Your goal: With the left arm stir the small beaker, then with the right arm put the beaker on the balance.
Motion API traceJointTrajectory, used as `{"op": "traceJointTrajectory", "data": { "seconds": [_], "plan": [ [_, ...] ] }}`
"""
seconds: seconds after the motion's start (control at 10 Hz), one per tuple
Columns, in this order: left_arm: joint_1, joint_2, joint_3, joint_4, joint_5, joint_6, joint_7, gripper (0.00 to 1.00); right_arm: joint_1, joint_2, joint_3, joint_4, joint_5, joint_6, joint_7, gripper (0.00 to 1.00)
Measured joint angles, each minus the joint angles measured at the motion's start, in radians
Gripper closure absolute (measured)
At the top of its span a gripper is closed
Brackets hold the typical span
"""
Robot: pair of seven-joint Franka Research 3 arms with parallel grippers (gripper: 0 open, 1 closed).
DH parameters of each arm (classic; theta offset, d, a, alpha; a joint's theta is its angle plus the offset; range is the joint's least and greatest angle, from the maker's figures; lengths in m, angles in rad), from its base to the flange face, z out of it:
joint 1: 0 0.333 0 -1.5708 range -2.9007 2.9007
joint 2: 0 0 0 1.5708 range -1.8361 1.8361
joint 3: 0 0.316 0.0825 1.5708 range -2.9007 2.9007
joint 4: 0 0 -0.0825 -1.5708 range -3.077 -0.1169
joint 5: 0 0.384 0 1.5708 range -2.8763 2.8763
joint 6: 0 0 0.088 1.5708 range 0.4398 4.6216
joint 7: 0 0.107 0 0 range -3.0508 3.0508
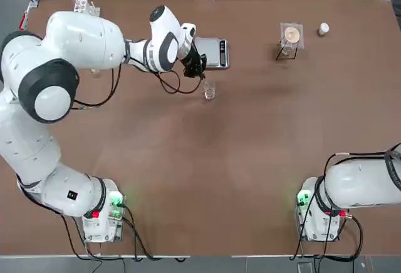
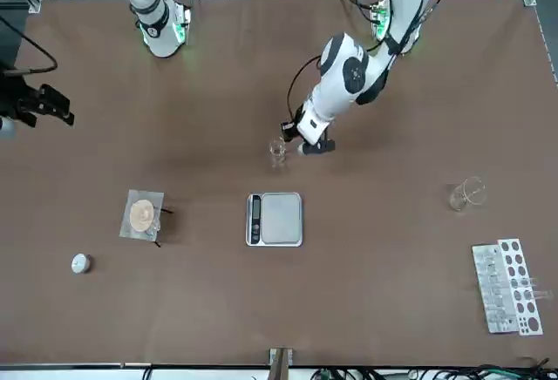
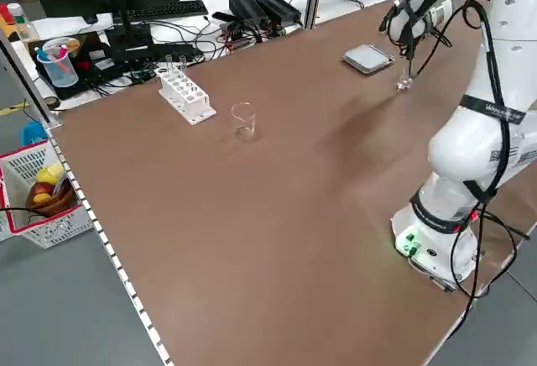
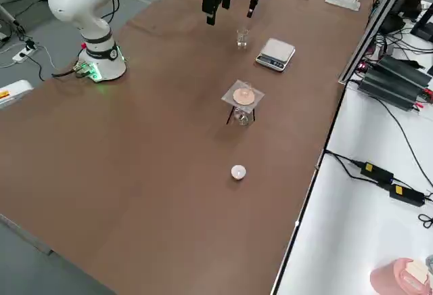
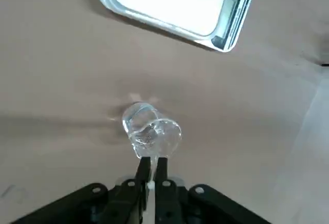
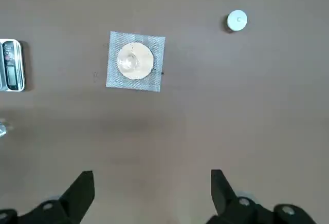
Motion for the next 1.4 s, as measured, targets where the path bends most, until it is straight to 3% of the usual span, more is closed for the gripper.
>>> {"op": "traceJointTrajectory", "data": {
  "seconds": [0.5, 1.0, 1.4],
  "plan": [
    [0.002, -0.006, 0.002, 0.002, 0.201, -0.010, -0.247, 0.92, 0.000, 0.000, 0.000, 0.000, 0.000, 0.000, 0.000, 0.00],
    [-0.008, -0.007, -0.003, 0.091, 0.413, -0.131, -0.544, 0.92, 0.000, 0.000, 0.000, 0.000, 0.000, 0.000, 0.000, 0.00],
    [-0.063, -0.007, -0.003, 0.097, 0.533, -0.138, -0.747, 0.92, 0.000, 0.000, 0.000, 0.000, 0.000, 0.001, 0.000, 0.00]
  ]
}}
